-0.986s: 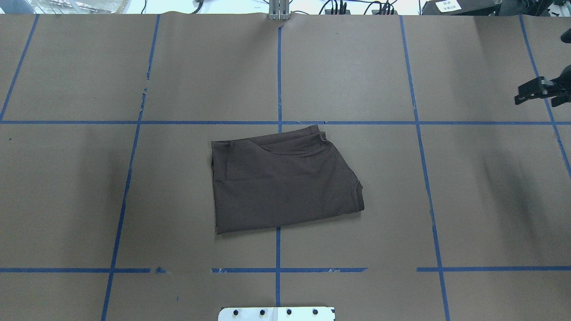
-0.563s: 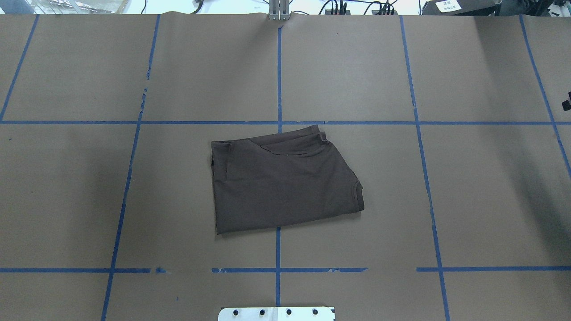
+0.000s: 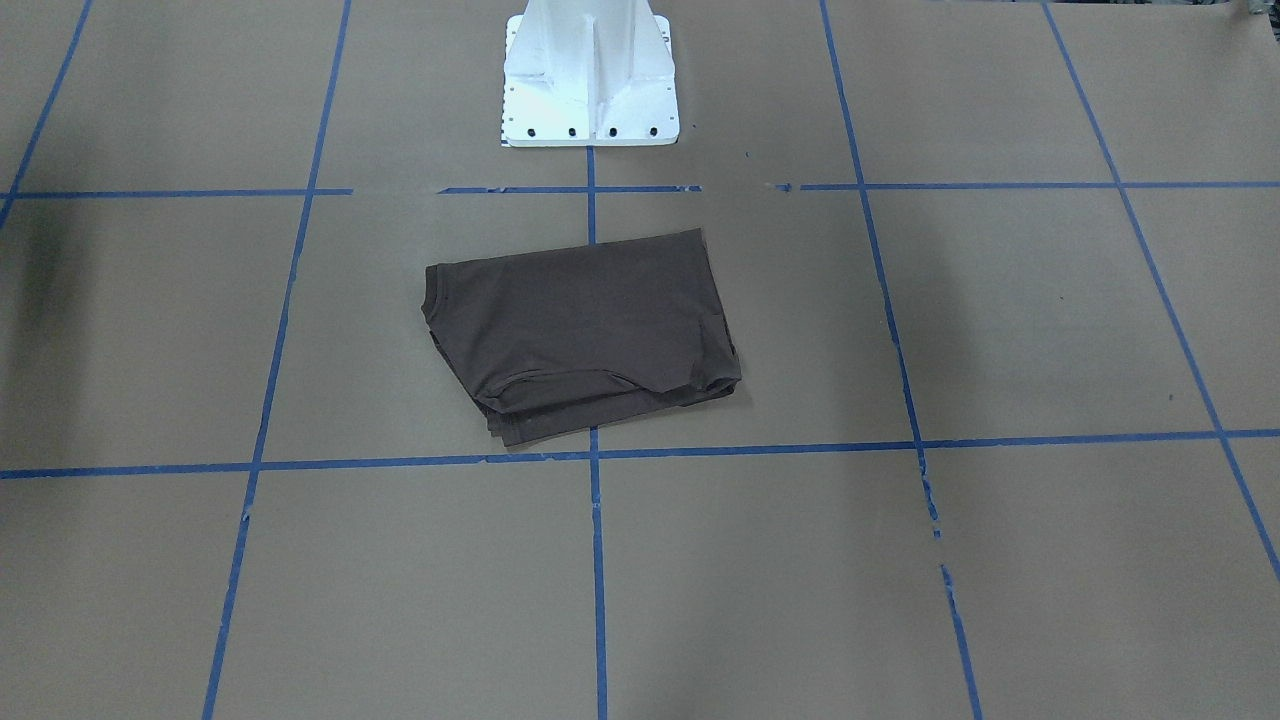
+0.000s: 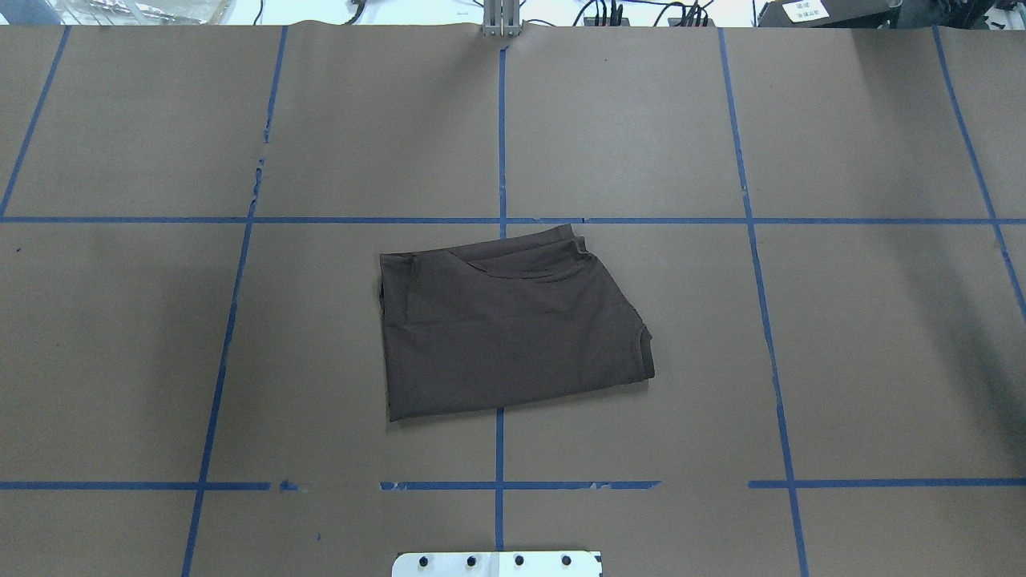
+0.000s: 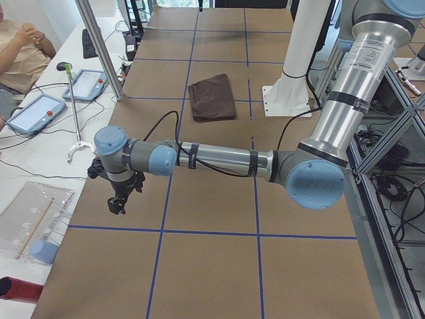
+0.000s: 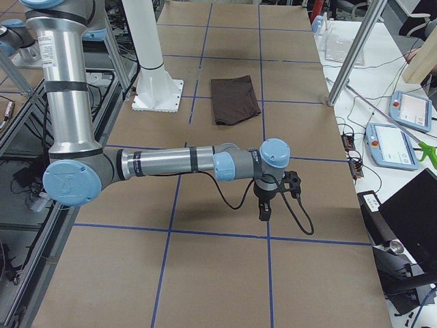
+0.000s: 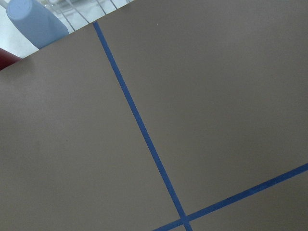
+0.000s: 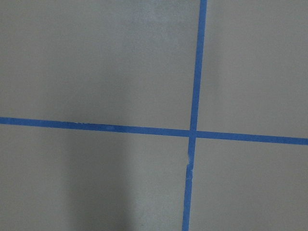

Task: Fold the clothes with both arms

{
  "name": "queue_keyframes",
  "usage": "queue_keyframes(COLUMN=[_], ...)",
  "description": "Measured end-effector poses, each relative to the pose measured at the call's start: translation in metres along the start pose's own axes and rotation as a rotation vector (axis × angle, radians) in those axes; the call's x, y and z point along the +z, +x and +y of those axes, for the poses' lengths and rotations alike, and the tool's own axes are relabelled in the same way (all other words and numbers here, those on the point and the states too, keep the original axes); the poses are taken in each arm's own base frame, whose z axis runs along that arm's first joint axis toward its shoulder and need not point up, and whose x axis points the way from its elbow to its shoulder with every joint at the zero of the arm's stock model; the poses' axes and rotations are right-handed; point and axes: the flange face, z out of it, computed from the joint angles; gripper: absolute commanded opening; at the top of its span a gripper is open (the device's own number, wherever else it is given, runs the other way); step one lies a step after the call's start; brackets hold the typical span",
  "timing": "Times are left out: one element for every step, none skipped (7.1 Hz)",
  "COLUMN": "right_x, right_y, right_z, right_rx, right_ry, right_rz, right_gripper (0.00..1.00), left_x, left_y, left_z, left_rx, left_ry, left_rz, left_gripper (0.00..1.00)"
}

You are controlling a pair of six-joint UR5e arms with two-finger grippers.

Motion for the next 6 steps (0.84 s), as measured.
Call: queue_keyframes(right_x=[0.003,0.006,0.009,0.013,0.016,0.018], right_y=[0.008,0.014,0.018,0.022,0.024,0.026], right_z=[0.003,0.005,0.009,0.014,0.018,0.022], right_rx=[0.016,0.024,0.030,0.036,0.041,0.047], right_ry=[-0.010,-0.016,-0.021,-0.027,-0.033,-0.039], right_rz=[0.011,0.024,0.029,0.029,0.026,0.022], right_gripper=[1.00,1.00,1.00,1.00,1.00,1.00], left_x=[0.003,0.002,0.007,0.018,0.029,0.042], left_y=[-0.001,0.005,0.010,0.013,0.012,0.009], left_z=[0.015,0.024,0.034,0.051,0.075,0.103], left_rx=[-0.029,-0.081,-0.168,-0.217,-0.219,-0.177], left_ry=[-0.013,0.003,0.013,0.020,0.035,0.076], left_rz=[0.006,0.031,0.114,0.201,0.239,0.248], left_gripper=[1.00,1.00,1.00,1.00,1.00,1.00])
